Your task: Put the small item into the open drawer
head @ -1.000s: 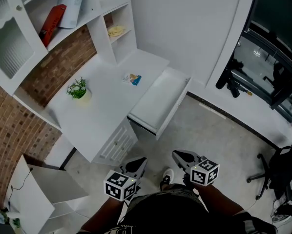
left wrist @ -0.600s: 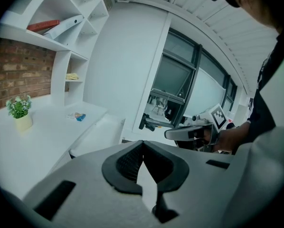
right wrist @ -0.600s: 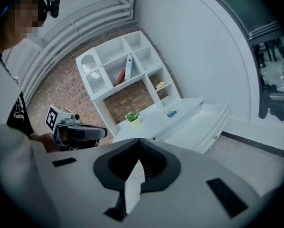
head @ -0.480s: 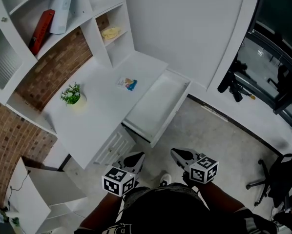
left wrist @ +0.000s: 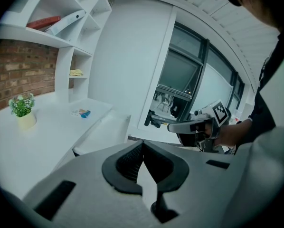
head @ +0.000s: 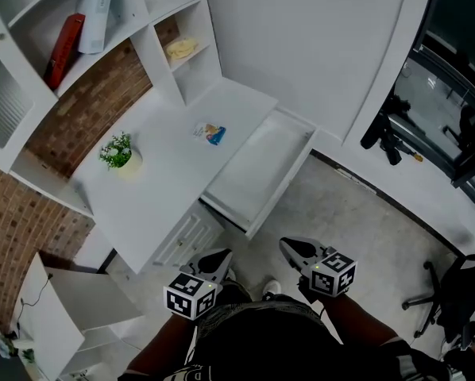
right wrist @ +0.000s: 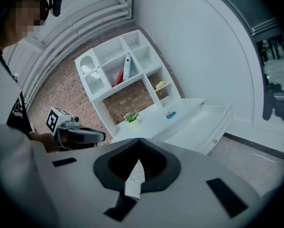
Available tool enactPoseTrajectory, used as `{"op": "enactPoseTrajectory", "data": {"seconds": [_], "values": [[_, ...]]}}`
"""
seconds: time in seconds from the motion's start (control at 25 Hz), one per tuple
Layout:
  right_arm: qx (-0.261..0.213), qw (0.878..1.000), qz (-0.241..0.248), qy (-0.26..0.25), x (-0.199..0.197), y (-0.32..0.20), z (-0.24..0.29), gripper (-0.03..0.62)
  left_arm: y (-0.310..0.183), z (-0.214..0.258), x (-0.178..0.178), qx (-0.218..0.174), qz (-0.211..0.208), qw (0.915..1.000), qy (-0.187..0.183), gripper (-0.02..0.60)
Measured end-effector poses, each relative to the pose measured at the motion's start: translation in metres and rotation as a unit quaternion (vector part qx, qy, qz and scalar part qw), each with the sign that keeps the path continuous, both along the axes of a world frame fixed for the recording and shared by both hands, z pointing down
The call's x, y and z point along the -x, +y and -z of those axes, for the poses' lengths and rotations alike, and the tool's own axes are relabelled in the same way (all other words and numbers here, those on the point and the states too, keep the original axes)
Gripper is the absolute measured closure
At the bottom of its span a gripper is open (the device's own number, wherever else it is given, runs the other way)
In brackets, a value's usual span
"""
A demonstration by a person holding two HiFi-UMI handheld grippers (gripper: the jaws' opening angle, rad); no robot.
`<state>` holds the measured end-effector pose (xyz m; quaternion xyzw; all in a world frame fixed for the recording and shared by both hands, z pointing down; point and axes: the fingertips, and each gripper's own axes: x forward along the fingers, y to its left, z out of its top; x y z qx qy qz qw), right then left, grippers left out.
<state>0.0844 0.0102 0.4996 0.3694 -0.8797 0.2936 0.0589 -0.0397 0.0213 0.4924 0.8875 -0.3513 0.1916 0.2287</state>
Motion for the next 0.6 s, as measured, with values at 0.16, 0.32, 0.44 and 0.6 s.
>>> {"op": "enactPoseTrajectory", "data": {"seconds": [0.16, 0.32, 0.44, 0.6], "values": [[-0.001, 1.000, -0.006, -0.004, 0.005, -0.010, -0.001, 0.589, -0.014, -0.002, 0.007, -0.001, -0.004, 1.0000, -0.005, 0.566], [-0.007, 1.000, -0.020, -0.004, 0.006, -0.028, 0.002, 0.589, -0.034, -0.003, 0.006, -0.007, -0.021, 0.9997, -0.010, 0.566], [-0.011, 0.999, -0.030, -0.001, 0.011, -0.044, 0.008, 0.589, -0.055, 0.001, 0.005, -0.020, -0.040, 0.9989, -0.017, 0.566], [-0.019, 0.999, -0.037, 0.011, 0.019, -0.068, 0.013, 0.589, -0.089, 0.009, 0.009, -0.043, -0.057, 0.9973, -0.019, 0.566]]}}
